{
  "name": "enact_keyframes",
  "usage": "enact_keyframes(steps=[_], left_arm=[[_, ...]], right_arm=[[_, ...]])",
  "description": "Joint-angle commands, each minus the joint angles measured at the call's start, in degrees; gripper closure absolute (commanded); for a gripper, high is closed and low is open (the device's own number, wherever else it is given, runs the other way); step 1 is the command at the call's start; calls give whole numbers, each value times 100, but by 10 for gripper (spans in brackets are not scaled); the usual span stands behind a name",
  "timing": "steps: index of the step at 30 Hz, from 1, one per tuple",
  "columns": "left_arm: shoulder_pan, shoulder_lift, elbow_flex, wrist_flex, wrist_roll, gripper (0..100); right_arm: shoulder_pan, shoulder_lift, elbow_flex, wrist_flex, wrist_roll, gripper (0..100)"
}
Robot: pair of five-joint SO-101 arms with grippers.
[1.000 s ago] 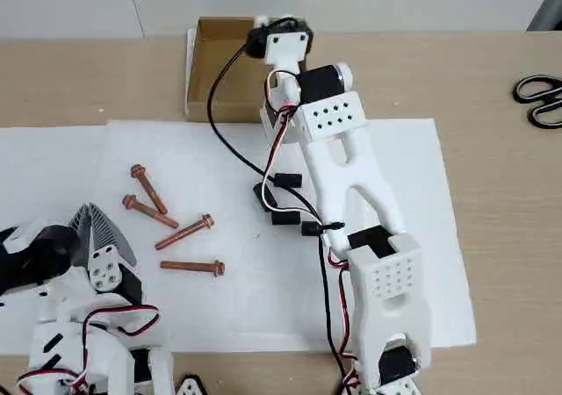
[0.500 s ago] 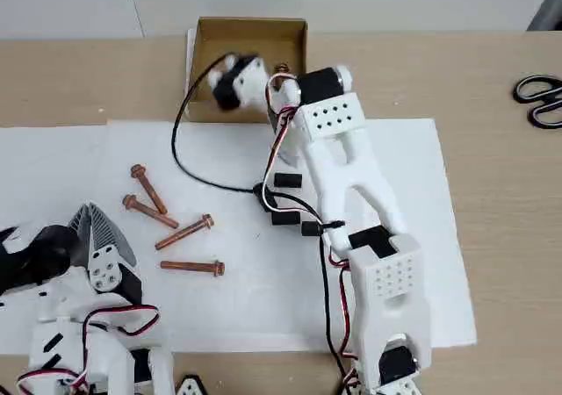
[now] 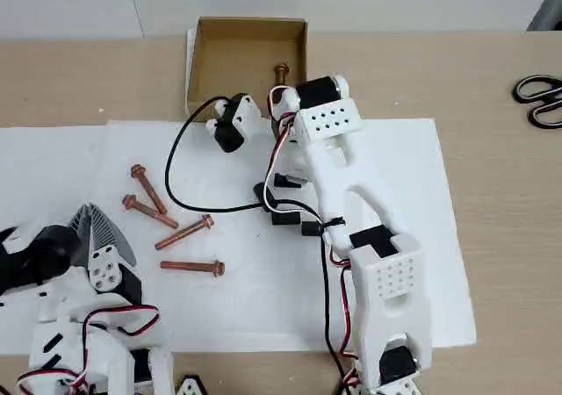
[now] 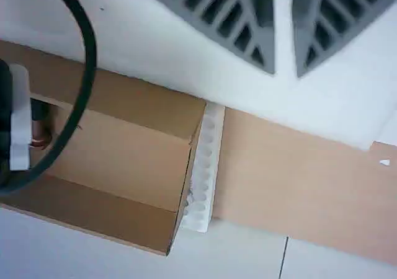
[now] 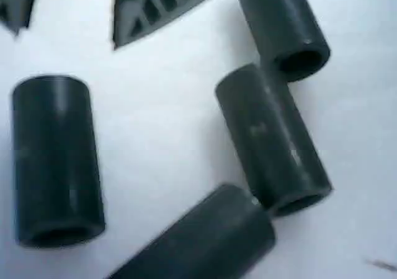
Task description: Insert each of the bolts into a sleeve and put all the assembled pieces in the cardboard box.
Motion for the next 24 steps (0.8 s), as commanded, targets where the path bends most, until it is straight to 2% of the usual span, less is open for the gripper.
enact_keyframes(steps=[1, 11, 17, 24], left_arm=[[-18, 0, -84, -18, 0, 994], [-18, 0, -75, -18, 0, 994], [-18, 0, -75, -18, 0, 994], [-18, 0, -75, -18, -9, 994]], right_arm=[[31, -391, -9, 22, 158, 903], [4, -92, -9, 22, 369, 901], [-207, -84, -9, 31, 440, 837], [-312, -40, -9, 22, 492, 835]])
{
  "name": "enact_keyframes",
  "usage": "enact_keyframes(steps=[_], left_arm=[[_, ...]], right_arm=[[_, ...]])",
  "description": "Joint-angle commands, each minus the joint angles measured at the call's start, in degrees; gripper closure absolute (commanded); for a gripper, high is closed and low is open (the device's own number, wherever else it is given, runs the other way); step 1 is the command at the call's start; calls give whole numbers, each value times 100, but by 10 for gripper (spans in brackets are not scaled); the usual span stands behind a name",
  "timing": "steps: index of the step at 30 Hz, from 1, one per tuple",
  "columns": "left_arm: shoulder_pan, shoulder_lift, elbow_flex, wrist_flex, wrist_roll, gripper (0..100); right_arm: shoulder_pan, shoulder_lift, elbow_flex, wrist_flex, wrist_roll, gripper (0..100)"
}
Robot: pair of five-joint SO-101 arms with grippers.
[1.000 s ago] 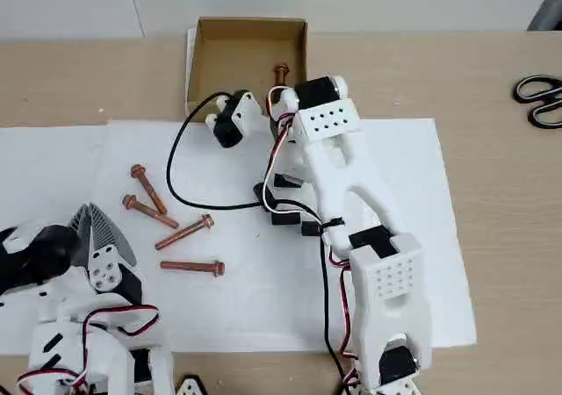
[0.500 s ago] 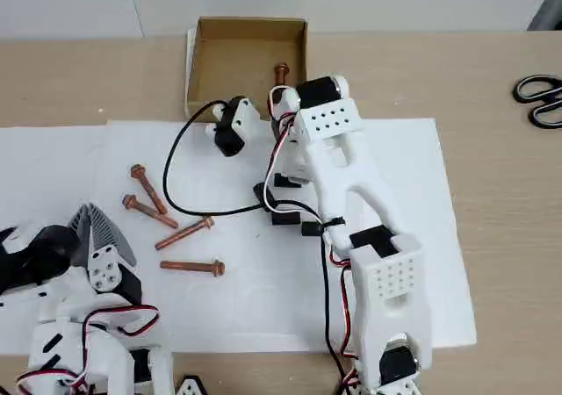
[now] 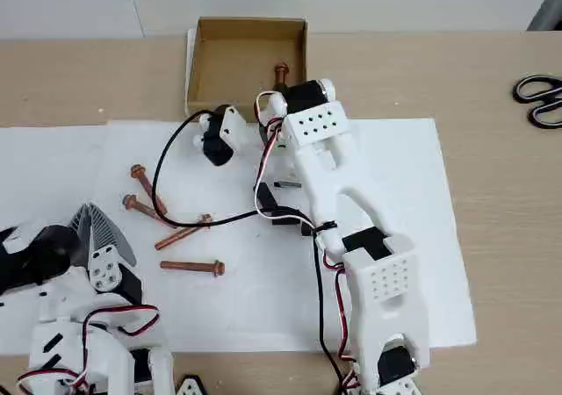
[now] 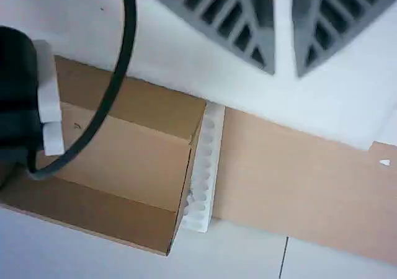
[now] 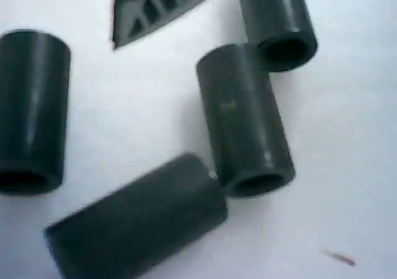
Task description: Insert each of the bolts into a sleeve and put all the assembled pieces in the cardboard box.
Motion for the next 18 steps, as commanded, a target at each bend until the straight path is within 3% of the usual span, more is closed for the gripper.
enact_keyframes(steps=[1, 18], left_arm=[[-18, 0, -75, -18, -9, 994], [-18, 0, -92, -18, -9, 994]], right_arm=[[-40, -31, -9, 13, 44, 835], [-31, 611, -35, -66, 158, 836]])
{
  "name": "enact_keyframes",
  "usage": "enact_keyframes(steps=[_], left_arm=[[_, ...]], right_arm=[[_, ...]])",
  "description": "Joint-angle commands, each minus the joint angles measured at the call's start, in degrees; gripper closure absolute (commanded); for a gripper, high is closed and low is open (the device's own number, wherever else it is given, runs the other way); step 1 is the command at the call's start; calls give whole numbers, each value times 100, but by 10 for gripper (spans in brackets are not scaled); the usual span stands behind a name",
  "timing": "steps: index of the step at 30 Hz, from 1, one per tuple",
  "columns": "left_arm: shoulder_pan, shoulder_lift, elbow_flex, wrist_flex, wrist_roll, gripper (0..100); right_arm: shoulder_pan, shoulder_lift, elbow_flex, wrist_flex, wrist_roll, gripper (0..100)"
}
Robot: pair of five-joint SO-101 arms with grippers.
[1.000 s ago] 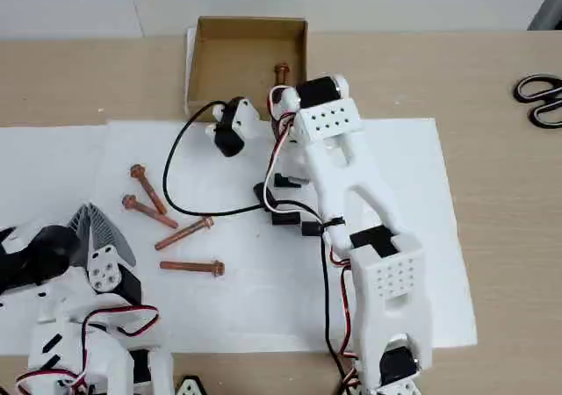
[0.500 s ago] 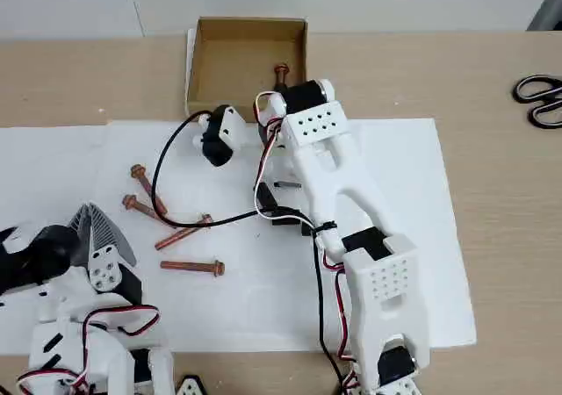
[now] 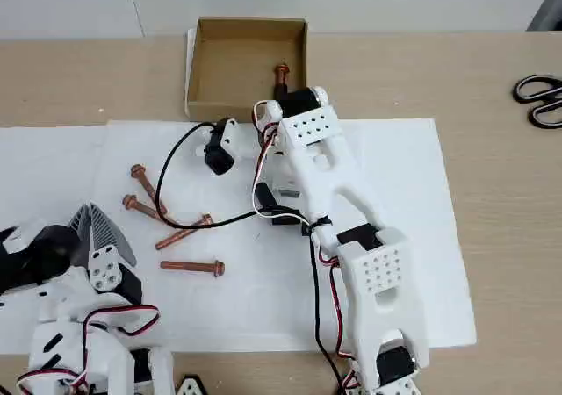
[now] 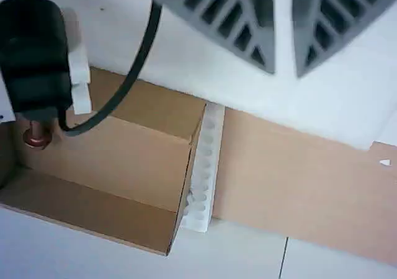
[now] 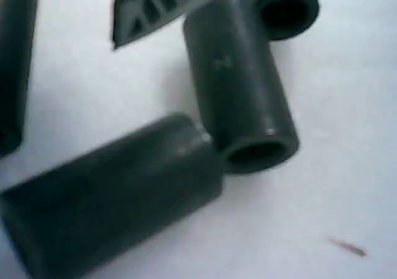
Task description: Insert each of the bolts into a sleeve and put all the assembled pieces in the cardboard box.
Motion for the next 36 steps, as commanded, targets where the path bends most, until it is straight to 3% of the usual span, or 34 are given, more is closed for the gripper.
enact_keyframes(steps=[1, 19, 26, 36], left_arm=[[-18, 0, -92, -18, -9, 994], [-18, 0, -75, -18, -9, 994], [-18, 0, 48, -18, -9, 994], [-18, 0, 119, -114, 18, 994]], right_arm=[[-31, 48, -35, -57, 167, 836], [-22, 479, -35, -549, 185, 840], [-4, 479, -35, -734, 141, 980], [22, 268, -299, -470, 9, 989]])
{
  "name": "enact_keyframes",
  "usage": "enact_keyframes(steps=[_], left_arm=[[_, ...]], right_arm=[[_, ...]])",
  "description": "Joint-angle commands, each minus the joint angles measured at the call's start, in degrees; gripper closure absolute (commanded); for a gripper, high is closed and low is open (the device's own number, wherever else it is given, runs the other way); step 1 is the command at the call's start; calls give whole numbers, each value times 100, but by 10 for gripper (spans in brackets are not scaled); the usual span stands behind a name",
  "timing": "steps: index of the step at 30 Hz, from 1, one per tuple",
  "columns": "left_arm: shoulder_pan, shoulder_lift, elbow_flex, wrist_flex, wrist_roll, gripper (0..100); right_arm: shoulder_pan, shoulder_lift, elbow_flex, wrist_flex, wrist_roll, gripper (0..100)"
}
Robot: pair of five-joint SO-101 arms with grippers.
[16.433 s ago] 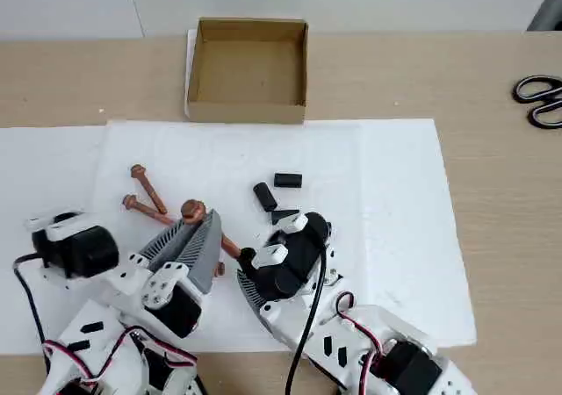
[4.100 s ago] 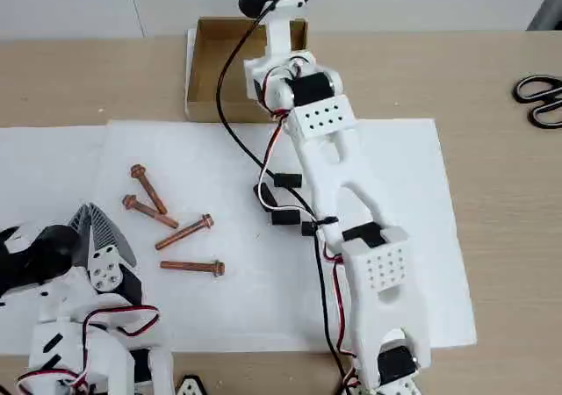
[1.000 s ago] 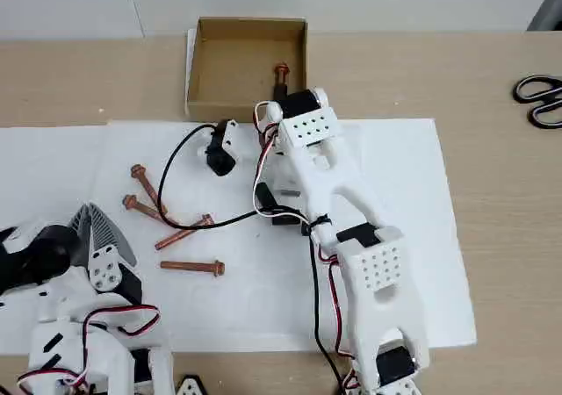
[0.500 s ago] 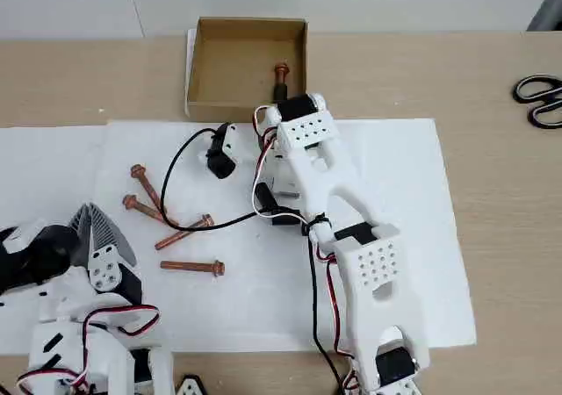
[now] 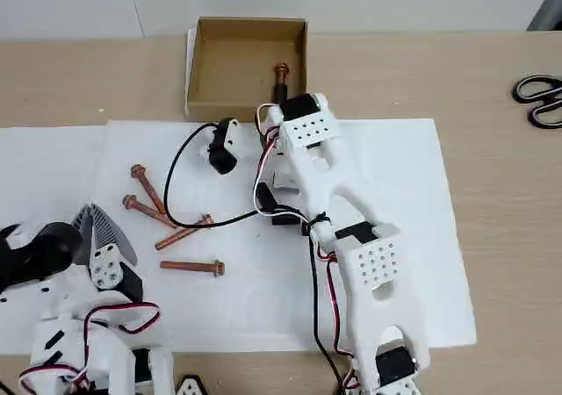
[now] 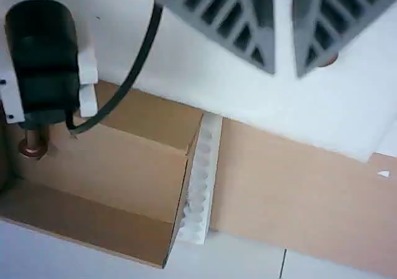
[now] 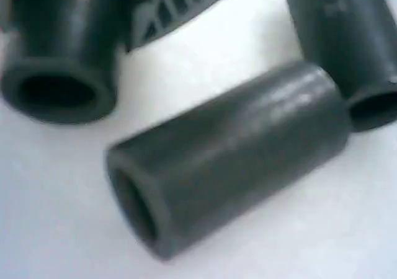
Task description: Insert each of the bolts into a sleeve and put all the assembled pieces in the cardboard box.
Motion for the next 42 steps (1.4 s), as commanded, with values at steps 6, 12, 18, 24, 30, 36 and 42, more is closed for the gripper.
enact_keyframes(steps=[6, 12, 18, 24, 30, 36, 42], left_arm=[[-18, 0, -4, -229, 26, 994], [-18, 0, -4, -466, 35, 994], [-18, 18, 4, -659, 185, 994], [26, 62, 145, -1398, 607, 994], [26, 1099, 22, -1240, 624, 994], [44, 2936, -1560, -967, 624, 994], [536, 4703, -3600, 1046, 642, 994]], right_arm=[[-22, -734, -580, 646, -360, 989], [-13, -1393, -589, 699, -1160, 992], [171, -2035, -563, 778, -2514, 995], [787, -2527, -475, 857, -3798, 995], [1455, -3371, 756, 840, -4334, 995], [1974, -4488, 2066, 804, -4202, 995], [2484, -5226, 3086, 796, -4176, 993]])
